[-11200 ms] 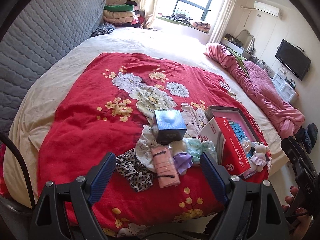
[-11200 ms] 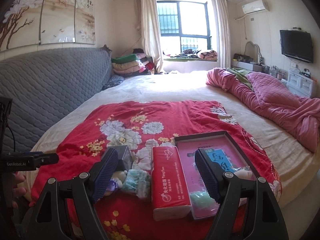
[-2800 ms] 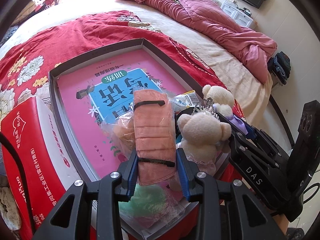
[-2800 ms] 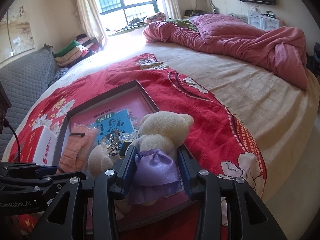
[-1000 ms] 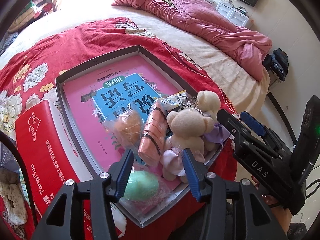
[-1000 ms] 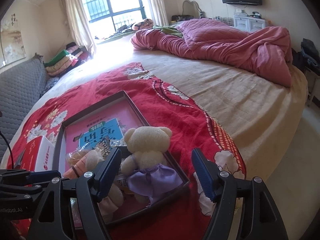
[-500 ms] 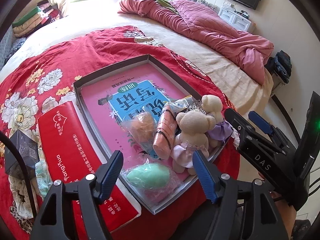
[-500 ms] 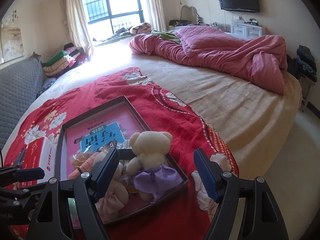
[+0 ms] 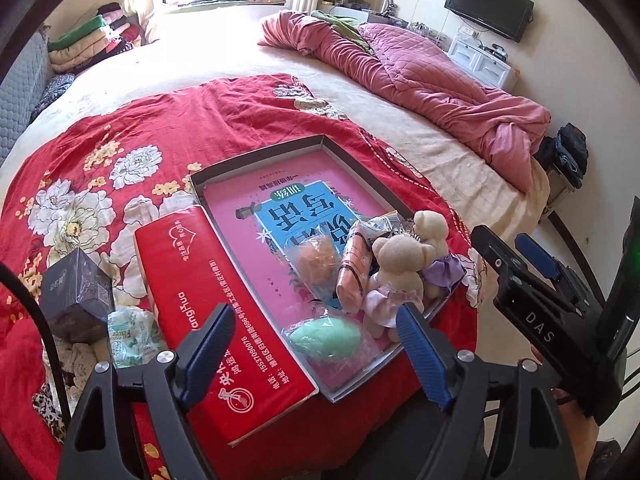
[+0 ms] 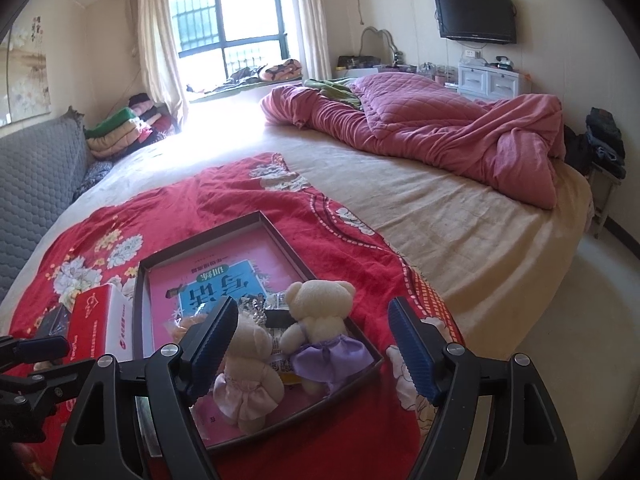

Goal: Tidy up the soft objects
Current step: 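Open both tools to release the items and lift them away from the tray, then move both open tools back over the pile of scrunchies and tissue packs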

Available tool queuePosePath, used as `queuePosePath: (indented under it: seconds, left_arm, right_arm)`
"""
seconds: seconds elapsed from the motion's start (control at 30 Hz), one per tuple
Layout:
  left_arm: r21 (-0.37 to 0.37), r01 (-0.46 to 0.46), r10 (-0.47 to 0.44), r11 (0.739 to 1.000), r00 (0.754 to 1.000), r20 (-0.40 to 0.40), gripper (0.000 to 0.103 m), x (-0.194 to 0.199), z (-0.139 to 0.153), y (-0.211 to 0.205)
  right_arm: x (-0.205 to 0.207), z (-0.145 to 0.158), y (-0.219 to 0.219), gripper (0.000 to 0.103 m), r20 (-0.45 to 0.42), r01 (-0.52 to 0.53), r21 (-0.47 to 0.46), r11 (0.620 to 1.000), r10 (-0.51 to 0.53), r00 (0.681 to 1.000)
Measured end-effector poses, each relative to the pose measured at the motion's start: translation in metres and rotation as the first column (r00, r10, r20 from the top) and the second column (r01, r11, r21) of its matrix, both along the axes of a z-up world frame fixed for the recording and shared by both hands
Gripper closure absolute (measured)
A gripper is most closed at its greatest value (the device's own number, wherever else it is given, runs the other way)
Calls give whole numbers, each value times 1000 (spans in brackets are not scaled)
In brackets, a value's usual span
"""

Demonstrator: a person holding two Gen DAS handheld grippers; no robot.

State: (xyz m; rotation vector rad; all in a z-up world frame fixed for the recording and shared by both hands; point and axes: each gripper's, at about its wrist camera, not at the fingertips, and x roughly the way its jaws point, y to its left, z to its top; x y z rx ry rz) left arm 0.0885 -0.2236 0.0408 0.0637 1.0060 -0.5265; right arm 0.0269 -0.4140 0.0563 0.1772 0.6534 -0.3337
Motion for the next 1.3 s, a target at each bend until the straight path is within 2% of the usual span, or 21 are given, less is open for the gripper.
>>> queuePosePath:
  seconds: [0.37,0.53,1.07,1.3]
  left_arm:
    - [0,-30,30,1000,999,22,20,-14,12,22]
    - [13,-59,58,998,997,56,20,-25,22,36]
    - [15,-125,123,992,989,83,20,-41,37,85]
    - [6,-151,150,988,984,91,20,-45,42,106]
  right_arm:
    - [-10,19,24,24,-1,-26,-53,998,26,1000]
    - [-15,31,37,24,10,-50,-92,995,51,999]
    - [-25,79,87,24,88,-133,-121,984,144,986]
    - [-25,87,114,24,97,-208,-115,971,220,971]
